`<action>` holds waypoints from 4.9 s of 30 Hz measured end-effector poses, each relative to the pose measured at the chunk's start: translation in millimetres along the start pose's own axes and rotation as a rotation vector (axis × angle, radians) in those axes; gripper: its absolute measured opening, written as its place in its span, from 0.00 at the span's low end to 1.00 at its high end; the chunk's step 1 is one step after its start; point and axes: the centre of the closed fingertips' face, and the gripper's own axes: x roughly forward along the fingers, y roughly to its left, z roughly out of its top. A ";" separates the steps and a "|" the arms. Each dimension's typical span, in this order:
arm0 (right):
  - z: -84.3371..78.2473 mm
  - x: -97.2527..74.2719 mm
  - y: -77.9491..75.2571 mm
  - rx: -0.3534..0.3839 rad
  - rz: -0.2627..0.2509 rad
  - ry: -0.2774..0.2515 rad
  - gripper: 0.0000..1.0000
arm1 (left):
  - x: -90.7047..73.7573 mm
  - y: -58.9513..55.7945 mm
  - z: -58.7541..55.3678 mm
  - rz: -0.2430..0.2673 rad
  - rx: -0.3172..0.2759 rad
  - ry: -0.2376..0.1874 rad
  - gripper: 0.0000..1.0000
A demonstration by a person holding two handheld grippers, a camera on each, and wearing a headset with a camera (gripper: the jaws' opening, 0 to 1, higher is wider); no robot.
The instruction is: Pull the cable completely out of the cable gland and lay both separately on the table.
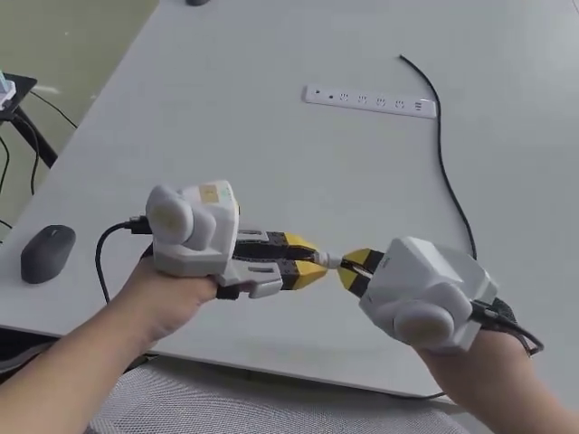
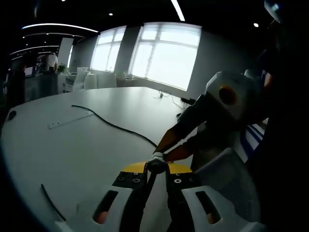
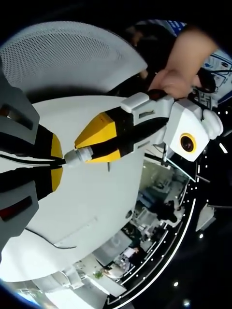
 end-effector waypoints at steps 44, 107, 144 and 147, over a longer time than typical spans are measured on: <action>-108.5 5.0 -21.2 0.757 -0.102 0.136 0.00 | -8.2 2.9 8.0 0.024 -0.003 -0.040 0.15; 16.0 1.7 -6.5 -0.082 0.007 0.005 0.05 | -8.7 9.4 10.1 0.021 0.031 -0.009 0.15; -50.8 -1.8 -26.4 0.462 -0.070 0.068 0.00 | -7.9 5.1 8.5 0.007 0.042 -0.002 0.15; -62.6 -1.3 -26.7 0.541 -0.071 0.078 0.00 | -7.7 4.9 8.7 0.007 0.043 -0.002 0.15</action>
